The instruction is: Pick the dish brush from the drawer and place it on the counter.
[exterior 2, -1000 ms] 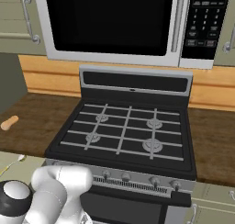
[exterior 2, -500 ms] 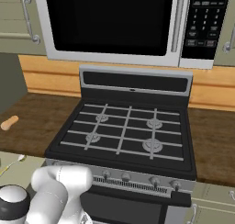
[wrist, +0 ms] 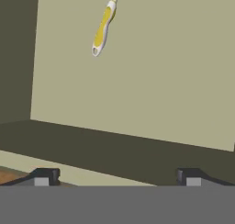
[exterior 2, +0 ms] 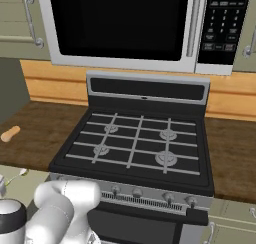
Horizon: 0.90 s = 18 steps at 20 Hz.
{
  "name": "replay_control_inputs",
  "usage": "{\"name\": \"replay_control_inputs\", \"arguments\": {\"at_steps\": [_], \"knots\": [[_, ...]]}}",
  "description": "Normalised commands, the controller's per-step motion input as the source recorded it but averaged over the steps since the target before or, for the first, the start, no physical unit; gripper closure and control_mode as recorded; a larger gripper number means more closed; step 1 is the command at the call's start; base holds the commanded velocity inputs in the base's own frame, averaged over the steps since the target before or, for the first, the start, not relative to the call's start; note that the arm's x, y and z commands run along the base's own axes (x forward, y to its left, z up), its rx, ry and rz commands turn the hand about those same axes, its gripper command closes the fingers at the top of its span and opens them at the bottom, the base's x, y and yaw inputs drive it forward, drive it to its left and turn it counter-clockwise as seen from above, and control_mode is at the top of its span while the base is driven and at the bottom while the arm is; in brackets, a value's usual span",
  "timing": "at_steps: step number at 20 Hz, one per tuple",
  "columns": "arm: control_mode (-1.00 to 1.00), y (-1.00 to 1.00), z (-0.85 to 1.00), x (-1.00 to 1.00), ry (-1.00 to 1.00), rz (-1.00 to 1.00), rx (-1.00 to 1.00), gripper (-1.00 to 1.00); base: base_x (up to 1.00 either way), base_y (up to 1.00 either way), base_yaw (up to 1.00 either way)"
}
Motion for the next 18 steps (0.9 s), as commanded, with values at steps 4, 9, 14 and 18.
{"name": "replay_control_inputs", "arguments": {"at_steps": [4,9,14,18], "knots": [[-1.0,0.0,-0.26,0.0,0.0,0.0,0.0,-1.0,0.0,0.0,0.0],[-1.0,0.06,-0.22,-0.04,0.02,0.0,0.0,-1.0,0.0,0.0,0.0],[-1.0,0.09,-0.17,-0.19,0.05,0.0,0.0,-1.0,0.0,0.0,0.0],[-1.0,0.03,-0.1,-0.36,0.06,0.0,0.0,-1.0,0.0,0.0,0.0]]}}
